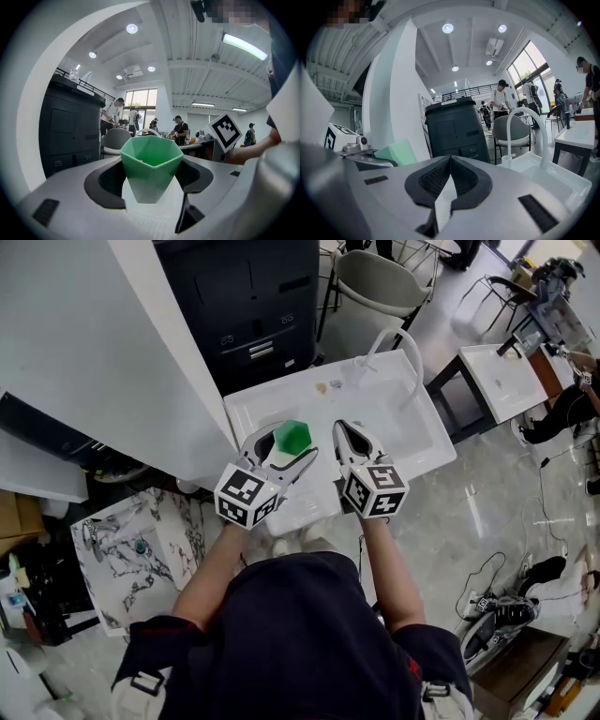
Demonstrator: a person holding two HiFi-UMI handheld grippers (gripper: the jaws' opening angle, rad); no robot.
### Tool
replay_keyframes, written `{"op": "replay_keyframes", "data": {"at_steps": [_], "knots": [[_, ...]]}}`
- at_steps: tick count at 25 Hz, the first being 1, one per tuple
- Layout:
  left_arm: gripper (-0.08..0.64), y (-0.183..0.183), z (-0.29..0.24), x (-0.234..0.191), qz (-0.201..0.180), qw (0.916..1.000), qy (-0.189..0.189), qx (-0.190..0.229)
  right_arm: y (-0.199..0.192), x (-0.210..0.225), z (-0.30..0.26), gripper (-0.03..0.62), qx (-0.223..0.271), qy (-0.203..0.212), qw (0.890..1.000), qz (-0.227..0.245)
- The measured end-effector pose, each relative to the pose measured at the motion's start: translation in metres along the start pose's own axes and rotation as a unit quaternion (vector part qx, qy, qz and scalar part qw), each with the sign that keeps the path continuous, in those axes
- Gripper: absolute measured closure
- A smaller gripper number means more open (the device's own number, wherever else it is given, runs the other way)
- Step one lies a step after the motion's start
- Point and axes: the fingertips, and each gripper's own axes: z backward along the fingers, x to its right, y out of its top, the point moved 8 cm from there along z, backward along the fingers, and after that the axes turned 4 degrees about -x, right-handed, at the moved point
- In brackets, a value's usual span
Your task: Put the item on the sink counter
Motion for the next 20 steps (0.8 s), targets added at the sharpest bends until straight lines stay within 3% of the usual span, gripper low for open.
{"op": "replay_keyframes", "data": {"at_steps": [20], "knots": [[0.237,0.005,-0.075,-0.042,0.025,0.9996,0.015,-0.004,0.014,0.067,-0.064,0.557,-0.03,0.026,0.999,-0.014]]}}
